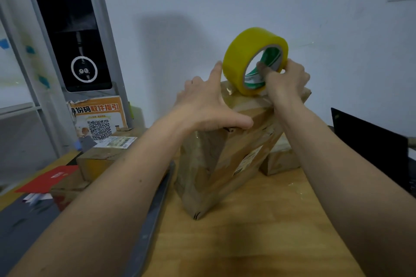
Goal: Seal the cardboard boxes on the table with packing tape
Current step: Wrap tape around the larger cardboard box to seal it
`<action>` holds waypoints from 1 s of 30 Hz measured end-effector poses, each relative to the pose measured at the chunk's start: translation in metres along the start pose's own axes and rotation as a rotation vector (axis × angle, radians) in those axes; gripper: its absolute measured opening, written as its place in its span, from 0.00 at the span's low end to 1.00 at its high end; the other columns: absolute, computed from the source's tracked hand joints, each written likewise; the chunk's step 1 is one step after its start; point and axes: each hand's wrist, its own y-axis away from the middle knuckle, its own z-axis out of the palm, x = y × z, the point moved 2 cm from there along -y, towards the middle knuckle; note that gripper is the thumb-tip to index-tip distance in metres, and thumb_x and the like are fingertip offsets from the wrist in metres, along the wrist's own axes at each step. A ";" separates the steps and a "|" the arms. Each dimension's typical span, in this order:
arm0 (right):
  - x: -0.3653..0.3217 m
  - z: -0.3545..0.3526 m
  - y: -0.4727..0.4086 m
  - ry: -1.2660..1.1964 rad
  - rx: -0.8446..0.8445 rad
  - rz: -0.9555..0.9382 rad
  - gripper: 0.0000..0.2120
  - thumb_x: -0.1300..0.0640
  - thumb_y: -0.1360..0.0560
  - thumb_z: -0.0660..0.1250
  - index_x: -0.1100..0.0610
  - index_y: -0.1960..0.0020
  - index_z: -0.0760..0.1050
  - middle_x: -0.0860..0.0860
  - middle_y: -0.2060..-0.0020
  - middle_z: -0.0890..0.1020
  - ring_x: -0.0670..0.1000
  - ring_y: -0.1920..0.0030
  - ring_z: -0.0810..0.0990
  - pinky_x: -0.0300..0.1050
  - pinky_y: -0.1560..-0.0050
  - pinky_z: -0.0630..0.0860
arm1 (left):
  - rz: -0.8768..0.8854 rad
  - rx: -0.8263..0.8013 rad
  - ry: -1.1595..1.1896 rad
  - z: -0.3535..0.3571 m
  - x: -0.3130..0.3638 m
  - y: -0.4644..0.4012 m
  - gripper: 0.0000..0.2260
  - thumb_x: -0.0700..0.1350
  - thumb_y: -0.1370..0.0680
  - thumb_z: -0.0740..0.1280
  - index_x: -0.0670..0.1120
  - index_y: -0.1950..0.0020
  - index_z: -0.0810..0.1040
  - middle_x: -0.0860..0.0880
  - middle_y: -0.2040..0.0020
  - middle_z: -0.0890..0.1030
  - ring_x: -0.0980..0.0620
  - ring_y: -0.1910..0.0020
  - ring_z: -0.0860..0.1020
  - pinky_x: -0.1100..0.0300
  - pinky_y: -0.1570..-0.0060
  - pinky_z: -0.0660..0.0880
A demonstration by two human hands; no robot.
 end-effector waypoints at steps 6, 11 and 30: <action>0.005 -0.021 0.011 0.002 0.109 0.052 0.10 0.41 0.27 0.70 0.45 0.57 0.73 0.51 0.30 0.68 0.55 0.28 0.59 0.61 0.31 0.61 | 0.022 0.162 -0.004 0.013 0.017 0.024 0.60 0.66 0.40 0.75 0.54 0.19 0.43 0.42 0.38 0.68 0.43 0.38 0.66 0.47 0.38 0.69; 0.021 -0.041 0.020 0.011 -0.046 0.252 0.35 0.29 0.31 0.65 0.52 0.33 0.72 0.56 0.24 0.57 0.59 0.25 0.53 0.60 0.30 0.57 | 0.082 0.184 -0.020 0.020 0.025 0.039 0.59 0.66 0.41 0.75 0.54 0.19 0.46 0.42 0.39 0.68 0.43 0.38 0.65 0.49 0.38 0.67; 0.115 -0.109 0.046 -0.086 0.077 -0.356 0.12 0.60 0.31 0.59 0.63 0.50 0.74 0.55 0.64 0.76 0.47 0.62 0.72 0.43 0.62 0.67 | 0.400 0.136 -0.141 0.074 -0.020 0.073 0.59 0.64 0.42 0.76 0.46 0.19 0.53 0.39 0.33 0.65 0.42 0.35 0.64 0.49 0.33 0.65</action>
